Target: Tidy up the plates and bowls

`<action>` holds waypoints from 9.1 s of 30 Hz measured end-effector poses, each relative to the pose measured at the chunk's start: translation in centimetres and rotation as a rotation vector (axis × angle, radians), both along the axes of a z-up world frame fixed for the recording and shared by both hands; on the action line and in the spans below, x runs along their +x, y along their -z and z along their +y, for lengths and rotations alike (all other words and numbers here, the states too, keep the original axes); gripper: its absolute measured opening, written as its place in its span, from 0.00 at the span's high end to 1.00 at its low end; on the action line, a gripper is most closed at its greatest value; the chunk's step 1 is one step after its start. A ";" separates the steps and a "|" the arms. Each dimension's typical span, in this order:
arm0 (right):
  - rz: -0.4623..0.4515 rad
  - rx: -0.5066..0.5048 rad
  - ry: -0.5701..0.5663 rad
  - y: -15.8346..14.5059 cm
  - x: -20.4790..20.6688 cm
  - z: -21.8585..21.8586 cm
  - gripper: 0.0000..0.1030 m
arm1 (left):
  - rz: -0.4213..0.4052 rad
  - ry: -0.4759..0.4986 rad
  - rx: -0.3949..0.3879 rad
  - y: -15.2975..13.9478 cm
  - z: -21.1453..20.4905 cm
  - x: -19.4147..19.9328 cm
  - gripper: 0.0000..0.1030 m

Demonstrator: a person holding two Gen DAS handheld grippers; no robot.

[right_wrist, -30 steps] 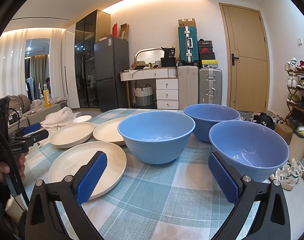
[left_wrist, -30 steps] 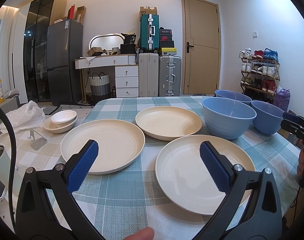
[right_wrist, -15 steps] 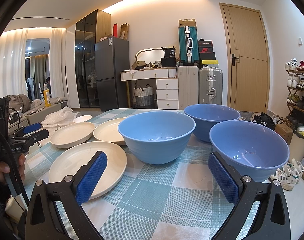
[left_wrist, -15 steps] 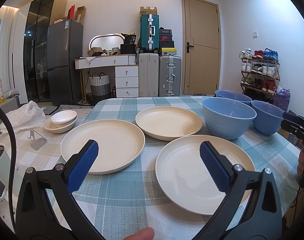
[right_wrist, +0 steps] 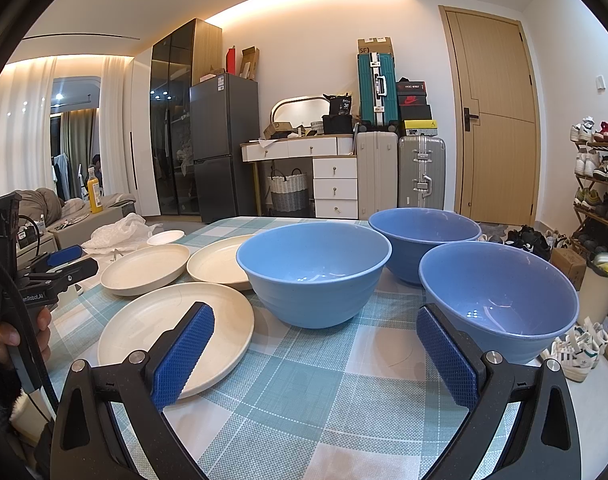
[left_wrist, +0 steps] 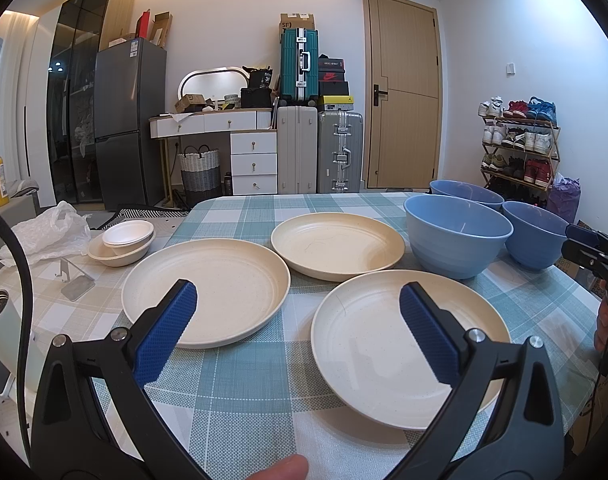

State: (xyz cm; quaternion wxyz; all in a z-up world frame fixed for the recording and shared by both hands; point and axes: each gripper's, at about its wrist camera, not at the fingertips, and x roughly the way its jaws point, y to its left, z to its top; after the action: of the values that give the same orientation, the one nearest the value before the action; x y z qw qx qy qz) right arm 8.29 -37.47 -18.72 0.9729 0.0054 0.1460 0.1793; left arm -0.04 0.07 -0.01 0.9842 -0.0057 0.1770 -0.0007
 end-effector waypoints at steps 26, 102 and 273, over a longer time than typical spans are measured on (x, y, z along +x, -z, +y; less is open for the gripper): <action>0.000 -0.001 0.002 0.0 0.0 0.0 0.00 | 0.002 -0.002 0.001 0.0 0.1 0.0 0.02; 0.331 -0.022 -0.299 -8.7 12.3 18.8 0.00 | 0.290 -0.290 -0.152 -4.7 14.9 5.8 0.02; 0.540 0.013 -0.143 -0.6 5.5 11.1 0.75 | 0.493 -0.020 -0.026 -0.7 -0.6 6.9 0.85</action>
State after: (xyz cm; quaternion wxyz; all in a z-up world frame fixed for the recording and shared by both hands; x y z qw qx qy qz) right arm 13.81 -26.42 -18.10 0.8836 0.0488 0.3988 0.2405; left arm 6.88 -0.56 0.66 0.9110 -0.0199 0.4119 0.0084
